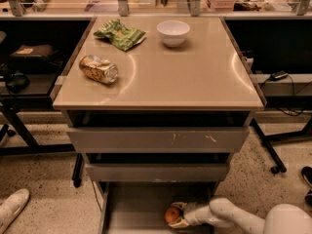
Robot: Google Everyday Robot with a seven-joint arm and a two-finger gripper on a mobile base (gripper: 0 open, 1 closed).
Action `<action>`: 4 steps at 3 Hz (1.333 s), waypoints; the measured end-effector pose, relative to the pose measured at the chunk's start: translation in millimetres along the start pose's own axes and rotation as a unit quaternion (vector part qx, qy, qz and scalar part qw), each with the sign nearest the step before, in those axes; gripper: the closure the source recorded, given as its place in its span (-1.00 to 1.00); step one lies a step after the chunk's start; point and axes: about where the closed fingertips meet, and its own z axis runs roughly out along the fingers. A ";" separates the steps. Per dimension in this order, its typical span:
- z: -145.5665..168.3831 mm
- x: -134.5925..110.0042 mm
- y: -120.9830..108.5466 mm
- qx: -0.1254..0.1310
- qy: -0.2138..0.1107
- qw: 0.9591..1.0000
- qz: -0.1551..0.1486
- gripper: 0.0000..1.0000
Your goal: Pick orange from bottom drawer and place on counter
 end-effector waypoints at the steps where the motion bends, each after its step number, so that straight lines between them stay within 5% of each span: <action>1: 0.1 -0.1 0.3 -0.001 0.000 1.000 0.000 0.76; 2: -15.4 -4.4 0.3 0.001 -0.001 1.000 0.003 1.00; 4: -104.2 -39.4 -12.9 0.044 0.008 0.999 -0.023 1.00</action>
Offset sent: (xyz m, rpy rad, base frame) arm -0.0027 -0.0256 0.0306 0.0014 0.0001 -0.0188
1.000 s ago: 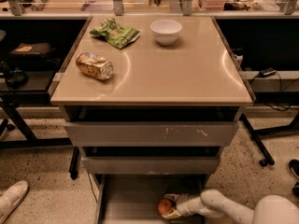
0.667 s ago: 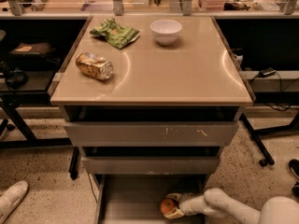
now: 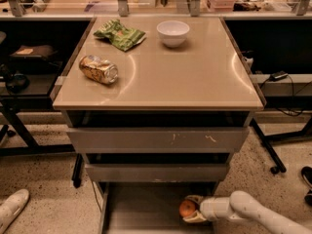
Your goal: Pick orange from bottom drawer and place on counter
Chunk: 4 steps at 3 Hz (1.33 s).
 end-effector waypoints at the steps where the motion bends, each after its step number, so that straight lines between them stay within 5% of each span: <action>1: -56.5 -24.0 -11.8 0.021 0.014 1.000 -0.018 1.00; 2: -130.6 -73.7 -29.8 0.047 0.028 0.996 -0.067 1.00; 3: -124.1 -70.7 -26.4 0.043 0.025 0.997 -0.063 1.00; 4: -143.9 -98.8 -17.5 0.048 0.029 0.993 -0.099 1.00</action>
Offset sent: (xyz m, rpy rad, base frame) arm -0.0106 -0.0810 0.2342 -0.1282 -0.2403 0.0268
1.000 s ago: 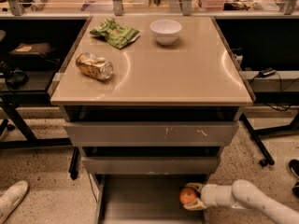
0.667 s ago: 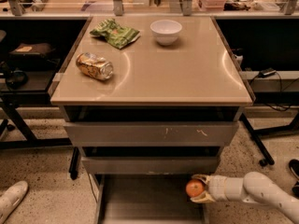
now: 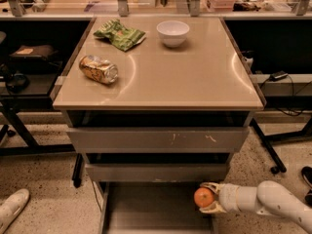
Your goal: Pick orange from bottom drawer and place on counter
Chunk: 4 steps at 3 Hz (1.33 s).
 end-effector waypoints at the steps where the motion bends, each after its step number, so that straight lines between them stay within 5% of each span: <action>1: -43.6 -57.3 0.0 0.009 -0.016 0.997 -0.073 1.00; 3: -144.6 -159.5 -37.3 0.067 -0.034 0.979 -0.187 1.00; 4: -184.1 -196.9 -74.1 0.103 -0.048 0.971 -0.209 1.00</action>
Offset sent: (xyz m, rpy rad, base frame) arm -0.0497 0.0111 0.2418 -0.0655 -0.4218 0.2187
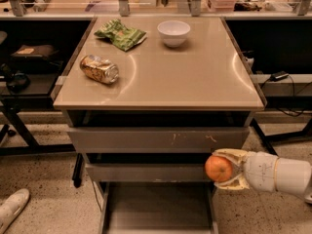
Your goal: Pick orange from bottom drawer and place on counter
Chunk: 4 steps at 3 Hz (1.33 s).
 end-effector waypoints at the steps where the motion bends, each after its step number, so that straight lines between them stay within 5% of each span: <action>1: 0.0 0.0 0.0 0.000 0.000 1.000 0.000 1.00; 2: 3.1 -14.3 -28.1 -0.001 0.011 1.000 -0.028 1.00; 4: -10.0 -70.9 -129.8 0.007 0.026 0.992 -0.127 1.00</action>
Offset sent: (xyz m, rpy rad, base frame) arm 0.0209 0.0128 0.0372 -0.0769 -0.0551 0.0023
